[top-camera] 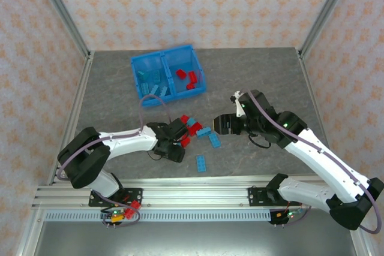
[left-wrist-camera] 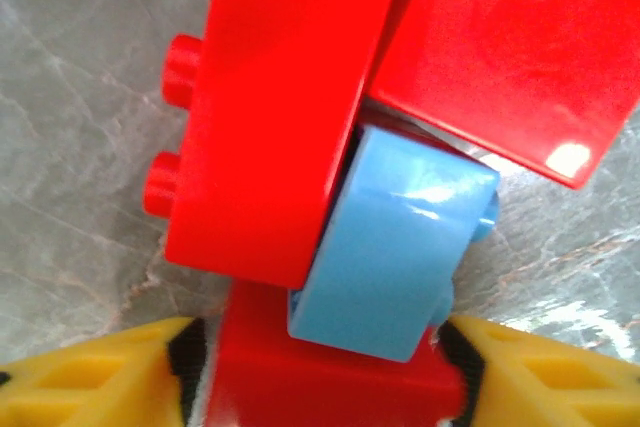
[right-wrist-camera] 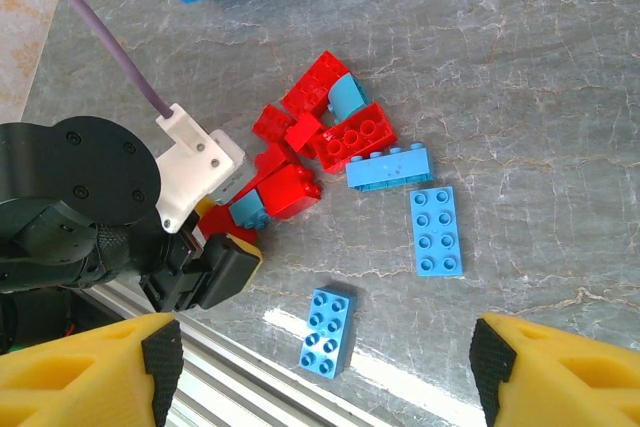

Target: Sort the legos into containers by color

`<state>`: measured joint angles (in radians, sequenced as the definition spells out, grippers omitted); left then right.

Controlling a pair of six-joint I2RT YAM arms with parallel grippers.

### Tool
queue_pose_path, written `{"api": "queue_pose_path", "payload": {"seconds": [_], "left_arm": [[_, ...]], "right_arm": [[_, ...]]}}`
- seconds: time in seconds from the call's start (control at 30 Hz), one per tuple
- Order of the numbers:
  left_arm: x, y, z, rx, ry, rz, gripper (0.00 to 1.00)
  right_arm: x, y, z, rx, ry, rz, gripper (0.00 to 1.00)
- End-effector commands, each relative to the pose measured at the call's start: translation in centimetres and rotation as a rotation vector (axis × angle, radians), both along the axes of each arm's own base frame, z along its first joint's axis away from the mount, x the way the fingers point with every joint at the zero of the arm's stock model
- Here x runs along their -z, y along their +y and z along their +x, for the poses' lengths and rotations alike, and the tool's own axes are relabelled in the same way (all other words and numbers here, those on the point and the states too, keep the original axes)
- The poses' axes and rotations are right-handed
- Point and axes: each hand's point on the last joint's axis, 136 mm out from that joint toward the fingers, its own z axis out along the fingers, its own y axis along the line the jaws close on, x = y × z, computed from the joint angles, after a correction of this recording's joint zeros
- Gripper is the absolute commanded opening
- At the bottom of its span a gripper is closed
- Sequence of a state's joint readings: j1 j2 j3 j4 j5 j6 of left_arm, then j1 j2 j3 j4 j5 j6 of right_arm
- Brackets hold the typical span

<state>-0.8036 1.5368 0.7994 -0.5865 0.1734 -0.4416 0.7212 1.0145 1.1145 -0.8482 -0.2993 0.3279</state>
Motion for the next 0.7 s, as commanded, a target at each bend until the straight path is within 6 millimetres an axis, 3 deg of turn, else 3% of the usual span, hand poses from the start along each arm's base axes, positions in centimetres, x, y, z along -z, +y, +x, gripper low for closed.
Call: {"api": "queue_pose_path", "payload": {"seconds": [0.0, 0.1, 0.2, 0.27, 0.37, 0.5, 0.67], "left_arm": [[0.3, -0.3, 0.5, 0.002, -0.013, 0.011, 0.58], [0.2, -0.1, 0.8, -0.014, -0.033, 0.011, 0.48], [-1.3, -0.7, 1.2, -0.035, -0.065, -0.035, 0.41], [-3.5, -1.2, 1.9, -0.056, -0.115, -0.085, 0.39], [-8.7, -1.4, 3.7, -0.083, -0.238, -0.134, 0.36], [-15.6, -2.2, 8.0, -0.097, -0.405, -0.215, 0.36], [-20.0, -2.1, 16.5, -0.142, -0.525, -0.222, 0.36]], "right_arm": [[-0.8, -0.2, 0.4, 0.016, -0.031, 0.0, 0.77], [-0.6, 0.0, 0.2, 0.004, -0.023, 0.004, 0.78], [-0.2, 0.7, -0.7, -0.055, 0.014, 0.022, 0.78], [-0.2, 1.4, -1.7, -0.112, 0.051, 0.052, 0.79], [-0.9, 2.0, -2.7, -0.158, 0.069, 0.093, 0.79], [-2.5, 0.9, -1.1, -0.066, -0.031, 0.094, 0.8], [-3.3, -0.3, 0.6, 0.048, -0.096, 0.07, 0.84]]}}
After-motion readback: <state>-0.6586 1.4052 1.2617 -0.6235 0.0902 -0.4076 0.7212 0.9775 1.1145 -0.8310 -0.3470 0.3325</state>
